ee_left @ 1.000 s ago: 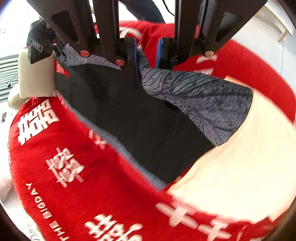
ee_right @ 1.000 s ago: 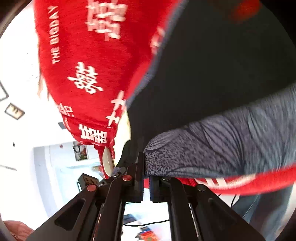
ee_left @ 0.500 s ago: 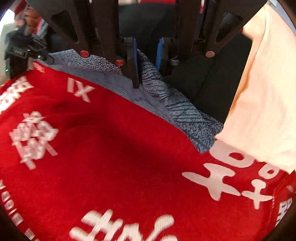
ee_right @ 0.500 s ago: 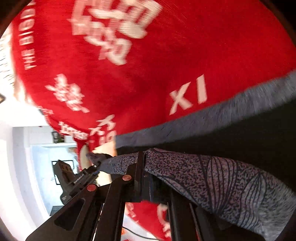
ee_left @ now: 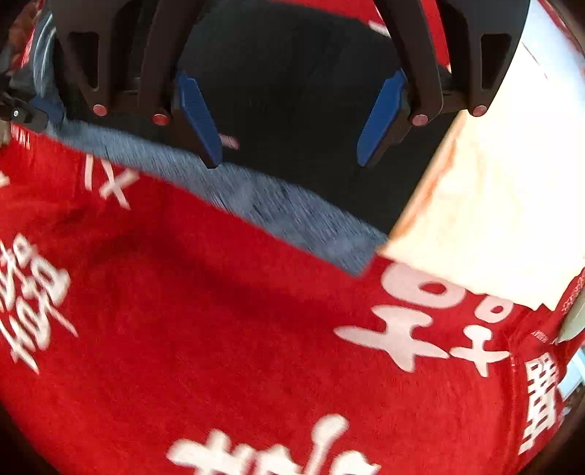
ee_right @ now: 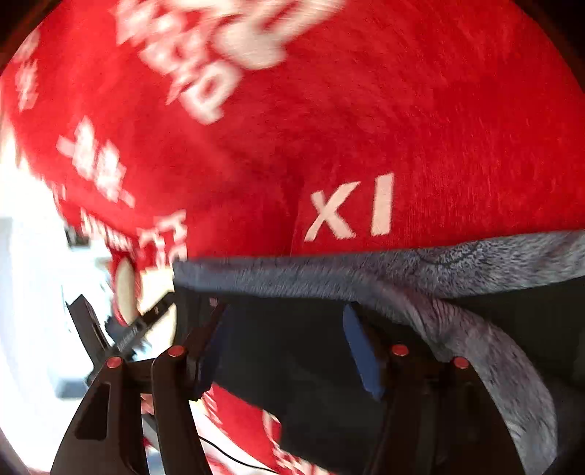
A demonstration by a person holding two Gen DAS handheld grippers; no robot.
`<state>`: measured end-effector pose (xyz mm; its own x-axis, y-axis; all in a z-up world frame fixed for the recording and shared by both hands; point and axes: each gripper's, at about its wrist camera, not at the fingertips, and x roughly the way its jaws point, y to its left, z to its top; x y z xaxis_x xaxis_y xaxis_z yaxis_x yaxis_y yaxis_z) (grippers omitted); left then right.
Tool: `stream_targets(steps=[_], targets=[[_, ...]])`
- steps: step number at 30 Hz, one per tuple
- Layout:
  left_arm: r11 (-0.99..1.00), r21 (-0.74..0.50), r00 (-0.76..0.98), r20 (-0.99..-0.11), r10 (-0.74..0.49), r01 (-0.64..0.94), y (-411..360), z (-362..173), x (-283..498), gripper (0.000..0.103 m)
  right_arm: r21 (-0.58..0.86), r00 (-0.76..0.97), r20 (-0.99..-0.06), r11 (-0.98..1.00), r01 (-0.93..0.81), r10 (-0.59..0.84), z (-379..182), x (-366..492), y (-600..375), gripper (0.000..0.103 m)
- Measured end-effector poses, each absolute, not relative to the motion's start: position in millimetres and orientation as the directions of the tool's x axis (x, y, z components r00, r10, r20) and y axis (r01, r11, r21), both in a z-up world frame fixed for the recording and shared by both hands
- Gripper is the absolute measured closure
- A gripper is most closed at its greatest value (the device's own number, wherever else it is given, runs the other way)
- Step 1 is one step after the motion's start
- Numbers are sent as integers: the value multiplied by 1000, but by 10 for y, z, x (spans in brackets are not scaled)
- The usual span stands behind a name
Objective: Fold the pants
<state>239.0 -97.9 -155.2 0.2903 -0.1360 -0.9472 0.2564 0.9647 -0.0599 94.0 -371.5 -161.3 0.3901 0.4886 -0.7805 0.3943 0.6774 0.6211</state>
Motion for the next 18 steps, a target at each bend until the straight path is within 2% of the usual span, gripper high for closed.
stream_targets(steps=[3,5,7,8,11,13,17,18], targets=[[953,-37,246,-963,-115,299,-1233,-1763,2247,26,479,297,-872,803,353,389,-1668,954,-3509,62],[947,-14,234,-968,-94,322,-1388,-1964,2223,26,403,256,-909,848,343,328,-1806,993,-3475,63],[941,72,281,-959,-26,332,-1548,-2085,2237,24,352,259,-926,874,334,274,-1920,1047,-3490,68],[938,93,298,-955,-12,334,-1616,-2122,2265,17,362,286,-919,872,330,272,-1917,1068,-3515,68],[932,126,306,-952,17,339,-1761,-2137,2338,14,408,307,-901,841,355,308,-1879,1110,-3597,67],[935,104,286,-958,3,338,-1790,-2062,2345,14,459,323,-879,806,374,351,-1829,1032,-3668,64],[919,79,281,-959,-36,387,-1844,-1797,2114,14,455,362,-874,808,375,324,-1591,655,-3745,45],[912,72,271,-961,-45,405,-1857,-1756,2009,14,452,364,-876,804,386,317,-1554,518,-3797,45]])
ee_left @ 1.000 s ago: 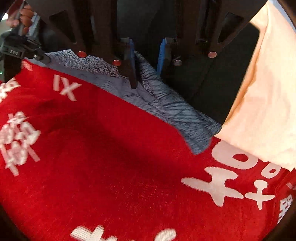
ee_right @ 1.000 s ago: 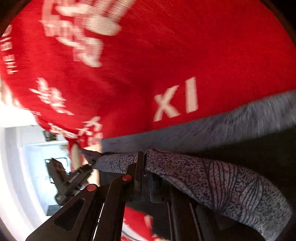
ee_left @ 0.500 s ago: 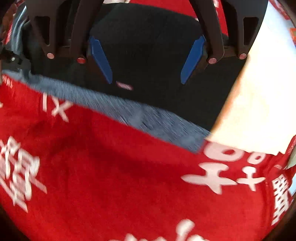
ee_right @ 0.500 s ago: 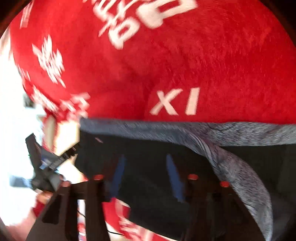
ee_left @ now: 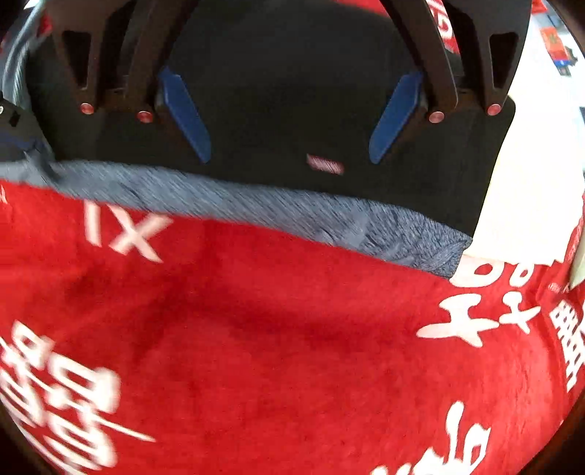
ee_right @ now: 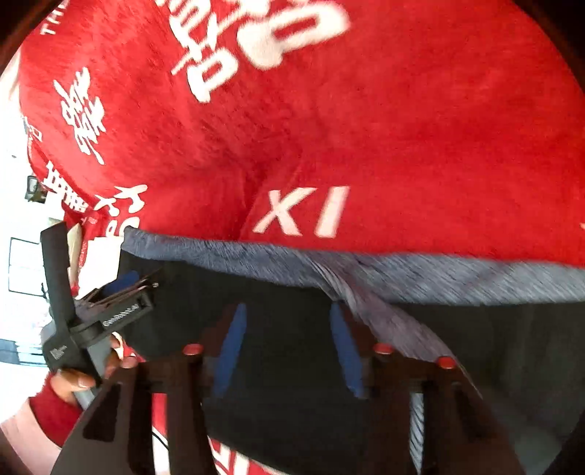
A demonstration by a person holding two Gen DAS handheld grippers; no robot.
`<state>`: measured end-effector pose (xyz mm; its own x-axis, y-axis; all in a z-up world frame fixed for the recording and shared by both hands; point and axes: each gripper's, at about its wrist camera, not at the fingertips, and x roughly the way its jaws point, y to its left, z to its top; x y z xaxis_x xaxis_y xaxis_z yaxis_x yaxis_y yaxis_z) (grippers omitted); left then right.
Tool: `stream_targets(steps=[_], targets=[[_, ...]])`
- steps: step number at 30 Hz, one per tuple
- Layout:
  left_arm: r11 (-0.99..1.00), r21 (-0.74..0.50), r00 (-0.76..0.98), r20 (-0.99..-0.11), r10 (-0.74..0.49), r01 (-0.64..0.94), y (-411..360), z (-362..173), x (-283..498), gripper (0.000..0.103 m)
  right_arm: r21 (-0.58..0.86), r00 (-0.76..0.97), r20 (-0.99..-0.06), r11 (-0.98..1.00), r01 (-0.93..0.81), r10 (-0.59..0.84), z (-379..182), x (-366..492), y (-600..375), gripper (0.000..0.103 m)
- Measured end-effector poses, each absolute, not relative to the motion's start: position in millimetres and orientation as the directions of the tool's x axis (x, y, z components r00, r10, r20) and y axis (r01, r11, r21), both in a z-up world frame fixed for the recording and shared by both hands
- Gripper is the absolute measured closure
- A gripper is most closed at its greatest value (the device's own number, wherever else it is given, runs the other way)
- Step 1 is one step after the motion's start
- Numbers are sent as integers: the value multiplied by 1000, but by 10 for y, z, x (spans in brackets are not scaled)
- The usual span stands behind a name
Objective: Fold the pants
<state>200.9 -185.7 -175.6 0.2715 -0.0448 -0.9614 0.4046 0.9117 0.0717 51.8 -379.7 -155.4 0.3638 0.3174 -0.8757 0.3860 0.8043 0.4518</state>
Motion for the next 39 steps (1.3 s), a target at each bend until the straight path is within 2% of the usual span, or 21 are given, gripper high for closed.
stream_targets(steps=[14,21,26,32,39], targets=[[746,-90,68,-982,-178,660,-2348,-1590,465,14,337,321,-935,656,675,149,-1300,-1435,-3882,44],[727,-161,-6,-977,-211,668,-2274,-1542,-172,14,274,265,-959,588,761,103,-1343,-2225,-3581,44],[700,-158,-10,-978,-210,697,-2139,-1516,-453,14,247,235,-968,538,806,92,-1378,-2672,-3441,44],[667,-122,6,-982,-187,735,-2112,-1519,-683,14,212,216,-975,493,844,51,-1338,-3070,-3550,44],[658,-178,-48,-976,-210,731,-2392,-1536,-847,14,235,251,-967,467,852,29,-1405,-3330,-3837,44]])
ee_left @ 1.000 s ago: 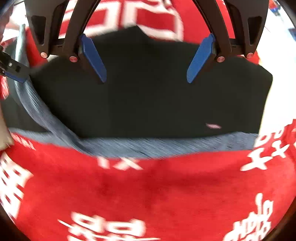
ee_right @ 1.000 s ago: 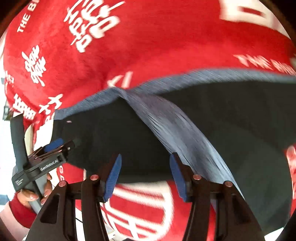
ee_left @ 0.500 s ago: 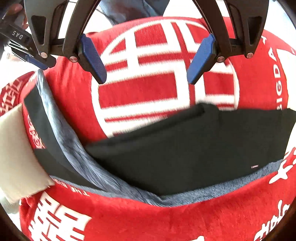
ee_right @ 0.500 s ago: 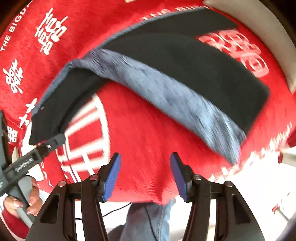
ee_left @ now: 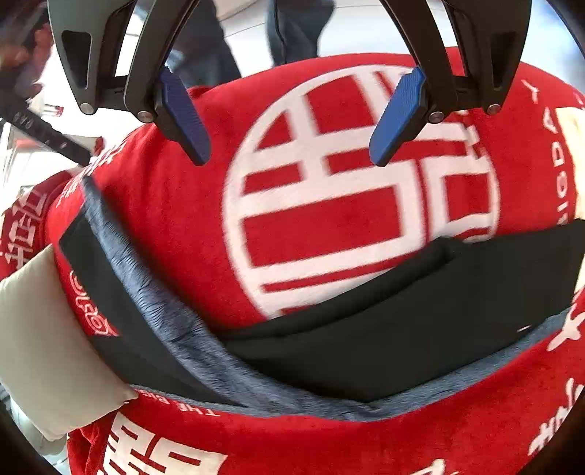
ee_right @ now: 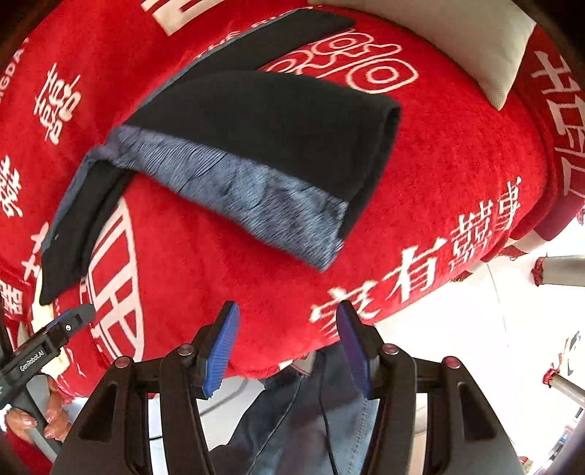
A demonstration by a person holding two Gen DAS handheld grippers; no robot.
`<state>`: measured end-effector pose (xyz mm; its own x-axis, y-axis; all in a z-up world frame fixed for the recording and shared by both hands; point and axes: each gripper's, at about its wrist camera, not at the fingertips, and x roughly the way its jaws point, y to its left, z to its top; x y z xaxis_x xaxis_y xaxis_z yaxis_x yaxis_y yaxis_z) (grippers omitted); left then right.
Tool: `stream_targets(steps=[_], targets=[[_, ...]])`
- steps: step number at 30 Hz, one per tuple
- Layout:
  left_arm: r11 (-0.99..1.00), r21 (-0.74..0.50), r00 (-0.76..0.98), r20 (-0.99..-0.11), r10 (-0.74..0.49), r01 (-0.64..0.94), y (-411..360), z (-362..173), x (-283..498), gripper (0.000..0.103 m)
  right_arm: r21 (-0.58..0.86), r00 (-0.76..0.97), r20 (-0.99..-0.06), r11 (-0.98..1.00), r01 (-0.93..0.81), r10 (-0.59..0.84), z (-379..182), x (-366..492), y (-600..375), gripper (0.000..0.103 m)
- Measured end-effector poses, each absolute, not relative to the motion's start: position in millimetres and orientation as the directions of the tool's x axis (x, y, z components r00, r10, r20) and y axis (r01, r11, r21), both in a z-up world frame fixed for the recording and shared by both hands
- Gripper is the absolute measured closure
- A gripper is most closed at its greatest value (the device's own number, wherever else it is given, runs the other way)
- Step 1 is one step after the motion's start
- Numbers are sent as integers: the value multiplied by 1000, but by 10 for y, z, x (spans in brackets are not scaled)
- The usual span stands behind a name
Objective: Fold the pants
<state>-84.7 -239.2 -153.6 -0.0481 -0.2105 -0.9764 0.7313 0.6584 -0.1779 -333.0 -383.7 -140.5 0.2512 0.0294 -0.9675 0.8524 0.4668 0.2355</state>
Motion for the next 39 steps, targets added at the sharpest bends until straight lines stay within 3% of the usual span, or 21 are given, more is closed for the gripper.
stream_targets(steps=[13,26,28,29,30,31,33,35,39], targets=[[654,-326,-184,-943,-278,683,-3495,-1766,-951,14,494,472,-864,469,732,173,-1595,-3373,-4232,48],[676,-370,-253,-929,-270,637,-3757,-1888,-930,14,640,582,-767,371,673,269,-1751,-3480,-4478,48],[680,-382,-260,-924,-280,626,-3799,-1867,-927,14,643,572,-766,374,669,293,-1795,-3447,-4478,58],[681,-385,-260,-923,-284,623,-3826,-1856,-924,14,647,565,-763,360,673,315,-1838,-3419,-4493,83],[681,-387,-261,-922,-286,621,-3846,-1850,-927,17,647,555,-761,340,683,335,-1881,-3413,-4504,96],[680,-394,-268,-919,-288,619,-3874,-1847,-936,24,661,566,-749,314,682,345,-1894,-3428,-4518,96],[672,-408,-308,-912,-270,618,-3956,-1887,-965,70,693,596,-717,274,667,363,-1868,-3457,-4552,97],[660,-415,-322,-909,-265,626,-3996,-1891,-992,87,725,627,-684,251,641,374,-1787,-3484,-4601,97],[640,-453,-323,-891,-318,621,-4042,-1701,-954,89,770,669,-634,240,591,387,-1561,-3461,-4761,97]])
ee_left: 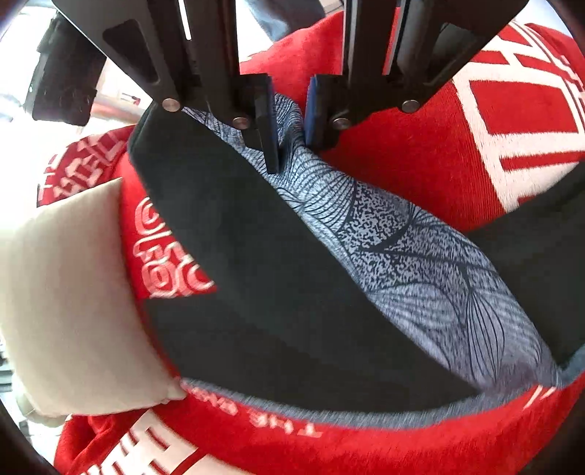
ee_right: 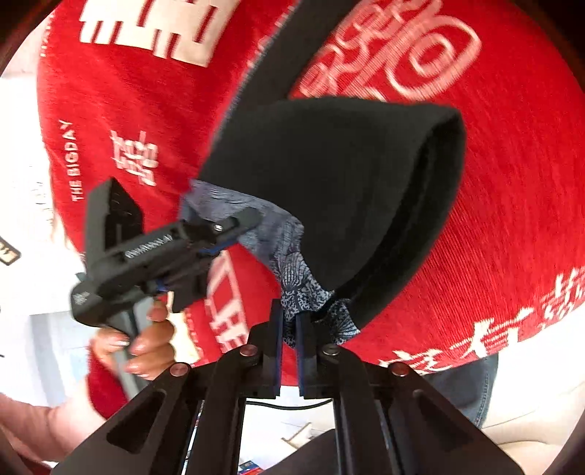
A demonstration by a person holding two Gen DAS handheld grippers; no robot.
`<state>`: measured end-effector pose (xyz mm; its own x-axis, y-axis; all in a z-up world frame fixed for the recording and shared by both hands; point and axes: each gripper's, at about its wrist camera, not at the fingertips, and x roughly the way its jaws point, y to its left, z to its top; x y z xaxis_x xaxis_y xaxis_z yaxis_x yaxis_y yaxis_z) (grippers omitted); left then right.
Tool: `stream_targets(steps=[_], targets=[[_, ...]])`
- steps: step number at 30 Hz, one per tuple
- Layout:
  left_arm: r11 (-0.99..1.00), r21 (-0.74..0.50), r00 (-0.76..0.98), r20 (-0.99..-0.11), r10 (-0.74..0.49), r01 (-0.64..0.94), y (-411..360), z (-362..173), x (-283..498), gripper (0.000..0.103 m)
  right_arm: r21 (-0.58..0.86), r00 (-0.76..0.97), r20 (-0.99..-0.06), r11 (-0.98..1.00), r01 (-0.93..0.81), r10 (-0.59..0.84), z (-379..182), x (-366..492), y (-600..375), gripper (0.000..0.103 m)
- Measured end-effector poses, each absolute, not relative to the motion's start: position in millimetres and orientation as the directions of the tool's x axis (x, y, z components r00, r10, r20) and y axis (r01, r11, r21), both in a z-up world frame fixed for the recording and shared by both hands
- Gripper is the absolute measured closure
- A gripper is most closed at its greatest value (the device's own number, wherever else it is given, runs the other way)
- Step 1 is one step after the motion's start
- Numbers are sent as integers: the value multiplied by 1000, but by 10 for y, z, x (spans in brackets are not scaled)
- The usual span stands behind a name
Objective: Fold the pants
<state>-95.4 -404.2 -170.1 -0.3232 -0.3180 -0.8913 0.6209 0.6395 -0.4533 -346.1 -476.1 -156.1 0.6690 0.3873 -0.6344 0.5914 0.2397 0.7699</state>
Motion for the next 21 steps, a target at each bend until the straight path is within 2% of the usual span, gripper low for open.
stream_targets(steps=[4,9,14,18,21], targets=[[628,-472,-310,-881,-357,618,-4170,-1445,-855,89,799,701,-601,249,548,384,-1312,-3349,-5030,97],[627,-485,-281,-872,-401,609,-4493,-1195,-658,89,796,718,-603,324,511,348,-956,-3095,-5560,97],[630,-476,-215,-868,-447,614,-4953,-1045,-353,89,718,687,-672,470,513,277,-654,-2585,-6307,97],[632,-458,-175,-871,-459,625,-5282,-1086,-92,89,649,632,-734,528,547,247,-741,-2222,-6842,97],[648,-393,-105,-894,-437,653,-5461,-1161,32,89,563,562,-800,585,584,210,-928,-1928,-7112,97]])
